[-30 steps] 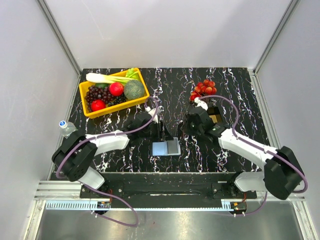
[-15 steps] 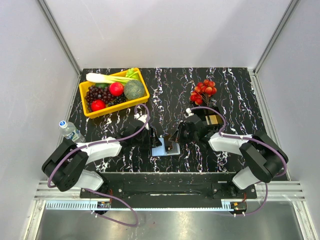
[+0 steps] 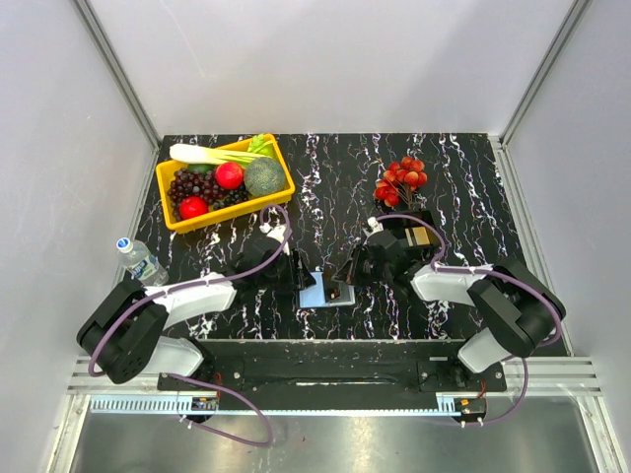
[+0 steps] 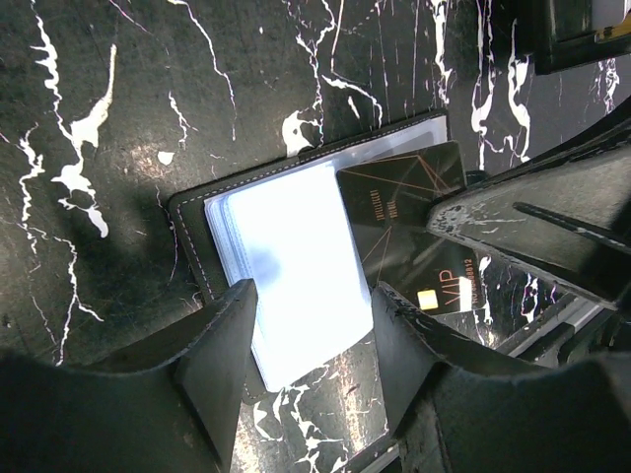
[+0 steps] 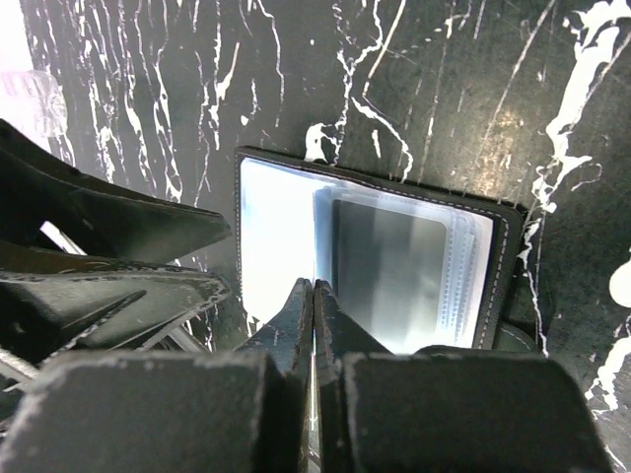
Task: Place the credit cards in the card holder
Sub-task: Turn over the card slot in the card holder, then insert the credit card into the card holder.
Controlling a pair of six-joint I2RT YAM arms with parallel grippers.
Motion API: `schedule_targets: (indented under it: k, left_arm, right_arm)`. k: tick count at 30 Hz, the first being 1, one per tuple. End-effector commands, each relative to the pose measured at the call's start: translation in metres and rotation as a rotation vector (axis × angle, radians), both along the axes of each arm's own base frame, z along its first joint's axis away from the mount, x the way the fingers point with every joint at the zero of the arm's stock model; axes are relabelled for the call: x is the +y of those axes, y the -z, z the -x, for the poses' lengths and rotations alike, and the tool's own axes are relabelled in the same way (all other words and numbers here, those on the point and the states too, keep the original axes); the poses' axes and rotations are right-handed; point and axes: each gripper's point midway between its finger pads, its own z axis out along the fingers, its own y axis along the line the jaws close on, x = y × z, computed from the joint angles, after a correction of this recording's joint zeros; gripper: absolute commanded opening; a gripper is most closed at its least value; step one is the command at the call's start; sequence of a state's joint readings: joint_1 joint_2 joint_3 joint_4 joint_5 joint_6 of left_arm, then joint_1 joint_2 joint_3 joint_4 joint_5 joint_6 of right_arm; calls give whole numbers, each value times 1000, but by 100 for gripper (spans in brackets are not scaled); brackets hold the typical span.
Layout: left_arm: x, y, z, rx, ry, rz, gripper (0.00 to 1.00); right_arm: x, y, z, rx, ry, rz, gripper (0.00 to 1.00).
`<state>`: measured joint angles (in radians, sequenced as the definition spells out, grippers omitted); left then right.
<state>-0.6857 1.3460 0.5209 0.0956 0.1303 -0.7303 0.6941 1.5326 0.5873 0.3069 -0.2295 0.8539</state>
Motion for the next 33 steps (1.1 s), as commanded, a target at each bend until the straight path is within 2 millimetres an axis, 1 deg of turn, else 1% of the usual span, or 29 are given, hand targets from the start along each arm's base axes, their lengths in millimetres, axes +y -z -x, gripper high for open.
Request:
schedule_targets:
  k: [1, 5, 7, 10, 15, 17, 21, 22, 24, 26, 28, 30, 33]
  left_arm:
    - [7, -5, -4, -40, -21, -13, 54]
    - [9, 3, -1, -19, -28, -18, 54]
    - [10, 6, 0, -14, -28, -20, 53]
    - [16, 16, 6, 8, -38, -40, 53]
    - [14, 20, 10, 17, -26, -21, 52]
    - [14, 21, 10, 19, -29, -21, 48]
    - [13, 24, 11, 30, -21, -18, 40]
    - [12, 25, 11, 32, -18, -18, 38]
    - [12, 25, 12, 33, -16, -18, 34]
    - [12, 26, 12, 33, -16, -19, 31]
    - [12, 26, 12, 33, -16, -18, 29]
    - [12, 27, 13, 39, -14, -21, 27]
    - [12, 27, 12, 38, -13, -22, 25]
  right_arm:
    - [4, 3, -2, -14, -3, -9, 0]
    - [7, 12, 0, 9, -10, -16, 0]
    - [6, 13, 0, 9, -8, -22, 0]
    - [4, 14, 2, 14, 1, -22, 0]
    - [0, 23, 6, 38, -3, 6, 0]
    - [0, 27, 8, 46, -12, 12, 0]
    - [7, 32, 10, 62, -62, 16, 0]
    - [8, 37, 12, 77, -74, 22, 0]
    - [9, 40, 12, 85, -84, 24, 0]
    - [10, 39, 11, 76, -94, 26, 0]
    - [8, 41, 9, 63, -99, 52, 0]
    - [0, 45, 8, 61, -92, 110, 0]
    - [1, 43, 12, 63, -114, 101, 0]
